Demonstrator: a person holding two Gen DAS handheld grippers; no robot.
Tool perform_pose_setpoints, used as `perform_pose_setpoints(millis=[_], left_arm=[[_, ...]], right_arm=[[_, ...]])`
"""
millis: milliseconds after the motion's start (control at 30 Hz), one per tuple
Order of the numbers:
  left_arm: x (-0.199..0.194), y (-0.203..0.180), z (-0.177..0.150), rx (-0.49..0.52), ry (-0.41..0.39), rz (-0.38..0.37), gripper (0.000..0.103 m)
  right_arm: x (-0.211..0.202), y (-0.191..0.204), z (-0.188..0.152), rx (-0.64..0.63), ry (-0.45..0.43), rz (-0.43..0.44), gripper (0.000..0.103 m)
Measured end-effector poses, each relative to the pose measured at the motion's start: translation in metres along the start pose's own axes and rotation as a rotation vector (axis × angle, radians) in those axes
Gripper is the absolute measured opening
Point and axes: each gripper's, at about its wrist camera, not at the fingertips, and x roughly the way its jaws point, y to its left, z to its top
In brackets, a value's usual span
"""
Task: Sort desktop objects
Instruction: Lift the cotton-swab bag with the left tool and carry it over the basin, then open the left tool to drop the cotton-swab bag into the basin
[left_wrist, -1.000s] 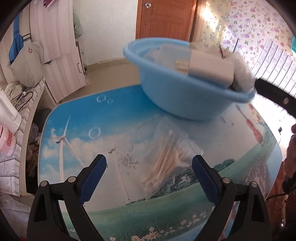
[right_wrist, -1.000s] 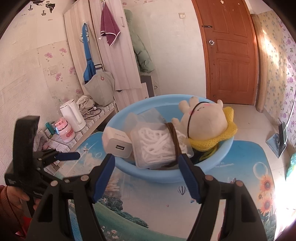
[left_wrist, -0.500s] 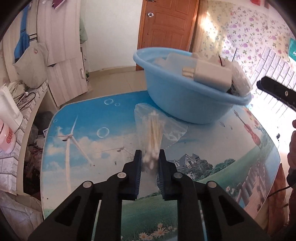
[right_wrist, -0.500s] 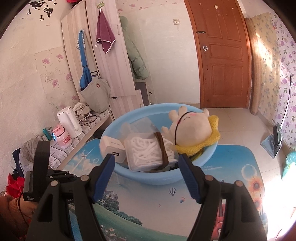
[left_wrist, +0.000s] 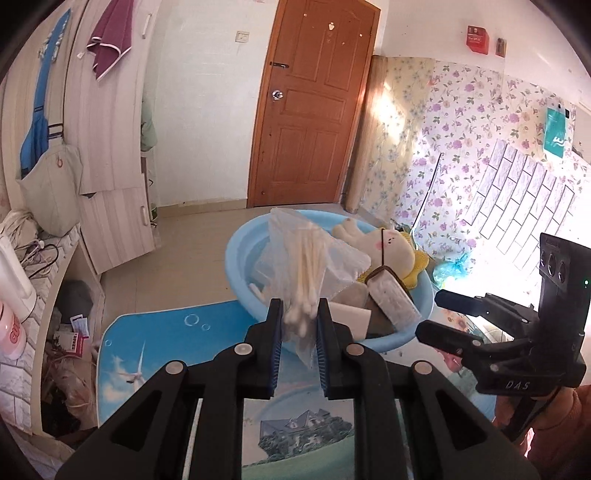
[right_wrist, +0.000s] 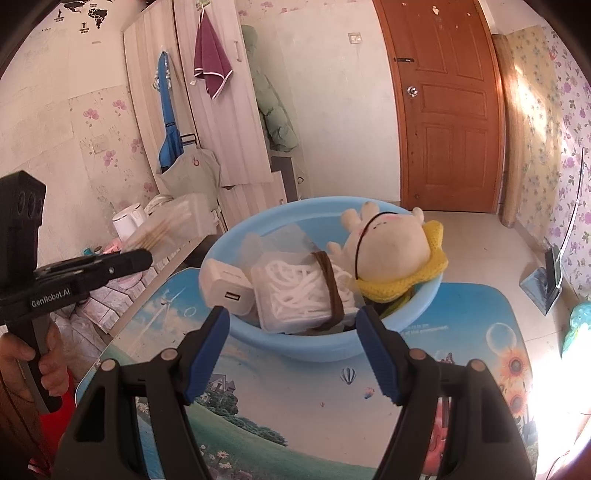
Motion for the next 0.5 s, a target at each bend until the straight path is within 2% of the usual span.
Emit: perform_pose_setpoints(millis=[200, 400, 433, 500], left_arm=[[0.037, -0.024, 0.014, 0.032, 0.048, -0.052, 0.016], [0.074, -0.037, 0.021, 0.070, 0.097, -0.045, 0.018], [0.079, -0.038, 0.022, 0.072, 0.104, -0.044, 0.020], [0.088, -0.040, 0.024, 0.080, 0.114, -0.035, 0.029]], right_arm=[[0.003, -0.005, 0.003, 0.002, -0.004, -0.009, 0.071], [0.022, -0.009, 0.006, -0.017, 0.025, -0.048, 0.071], [0.024, -0.010, 0.006, -0.016, 0.025, -0.045, 0.072], [0.026, -0.013, 0.007, -0.013, 0.019, -0.044, 0.072]])
